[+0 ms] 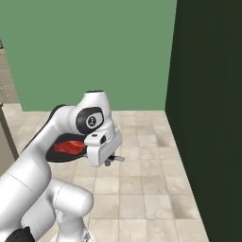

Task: Pick up the pan with the steak in it and place it on the dining table. Then place the steak on the plate.

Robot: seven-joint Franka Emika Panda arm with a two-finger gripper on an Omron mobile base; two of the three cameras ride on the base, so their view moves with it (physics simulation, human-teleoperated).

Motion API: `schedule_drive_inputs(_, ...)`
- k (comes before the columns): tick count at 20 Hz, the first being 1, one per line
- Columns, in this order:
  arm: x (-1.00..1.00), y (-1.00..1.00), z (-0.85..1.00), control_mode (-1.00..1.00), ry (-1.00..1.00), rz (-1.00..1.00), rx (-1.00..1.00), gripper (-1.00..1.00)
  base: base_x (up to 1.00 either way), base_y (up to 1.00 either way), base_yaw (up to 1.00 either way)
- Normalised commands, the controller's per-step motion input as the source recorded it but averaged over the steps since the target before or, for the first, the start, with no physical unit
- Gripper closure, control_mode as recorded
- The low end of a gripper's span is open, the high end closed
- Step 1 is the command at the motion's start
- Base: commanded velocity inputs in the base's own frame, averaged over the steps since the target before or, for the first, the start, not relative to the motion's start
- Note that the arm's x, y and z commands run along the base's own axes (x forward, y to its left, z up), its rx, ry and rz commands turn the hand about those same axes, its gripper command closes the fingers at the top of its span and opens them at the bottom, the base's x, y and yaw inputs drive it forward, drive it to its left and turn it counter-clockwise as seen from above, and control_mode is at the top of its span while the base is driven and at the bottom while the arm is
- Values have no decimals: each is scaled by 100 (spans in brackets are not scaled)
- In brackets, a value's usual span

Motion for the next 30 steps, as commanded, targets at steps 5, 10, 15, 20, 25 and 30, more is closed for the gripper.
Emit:
schedule_drive_inputs(5,0,0,0,100,0,0,0,100,100,-1,1)
schedule_drive_inputs(10,0,0,0,100,0,0,0,100,98,-3,11)
schedule_drive_inputs(15,0,0,0,100,0,0,0,100,8,-2,48)
schedule_drive_inputs(20,0,0,0,100,0,0,0,100,0,0,50)
schedule_drive_inputs(25,0,0,0,100,0,0,0,100,0,0,50)
schedule_drive_inputs(30,0,0,0,100,0,0,0,100,-1,0,50)
